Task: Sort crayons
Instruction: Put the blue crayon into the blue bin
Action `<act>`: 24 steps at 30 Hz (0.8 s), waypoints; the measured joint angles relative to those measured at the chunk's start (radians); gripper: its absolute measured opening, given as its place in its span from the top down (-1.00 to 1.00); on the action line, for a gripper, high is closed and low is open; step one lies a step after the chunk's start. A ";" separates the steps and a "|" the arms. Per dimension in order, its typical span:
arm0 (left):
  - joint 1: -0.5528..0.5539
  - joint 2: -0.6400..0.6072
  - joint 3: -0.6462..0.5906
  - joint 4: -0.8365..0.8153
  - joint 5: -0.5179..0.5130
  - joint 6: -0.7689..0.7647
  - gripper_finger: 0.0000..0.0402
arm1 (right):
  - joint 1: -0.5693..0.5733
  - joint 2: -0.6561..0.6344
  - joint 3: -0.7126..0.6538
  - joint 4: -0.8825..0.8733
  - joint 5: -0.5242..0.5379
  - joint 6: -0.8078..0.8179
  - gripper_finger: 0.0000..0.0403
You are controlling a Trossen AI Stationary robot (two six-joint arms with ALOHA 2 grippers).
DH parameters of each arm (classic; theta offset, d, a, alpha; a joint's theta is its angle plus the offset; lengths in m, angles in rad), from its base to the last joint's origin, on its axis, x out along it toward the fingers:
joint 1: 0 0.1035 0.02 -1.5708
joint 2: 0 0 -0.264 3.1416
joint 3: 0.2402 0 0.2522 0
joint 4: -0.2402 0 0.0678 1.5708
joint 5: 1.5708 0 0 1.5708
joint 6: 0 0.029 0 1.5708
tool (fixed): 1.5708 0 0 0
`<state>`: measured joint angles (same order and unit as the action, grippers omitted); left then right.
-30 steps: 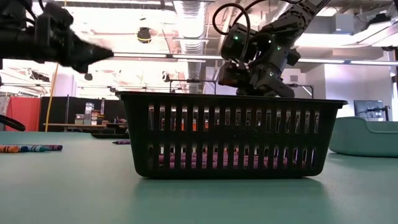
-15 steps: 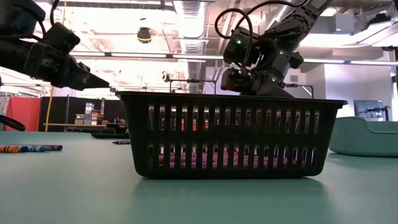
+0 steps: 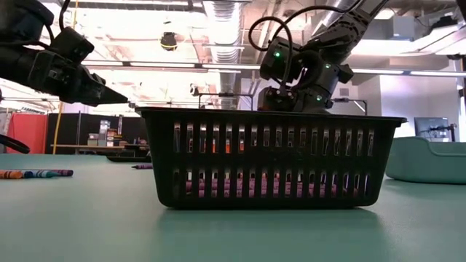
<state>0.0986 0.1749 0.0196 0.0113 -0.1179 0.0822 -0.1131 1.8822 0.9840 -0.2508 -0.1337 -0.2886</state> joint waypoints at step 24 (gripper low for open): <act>0.000 0.000 0.001 -0.002 0.001 0.000 0.73 | -0.043 -0.232 0.076 -0.180 0.033 0.086 0.98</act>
<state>0.0986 0.1749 0.0208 0.0096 -0.1169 0.0822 -0.1562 1.6505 1.0600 -0.4305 -0.1005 -0.2028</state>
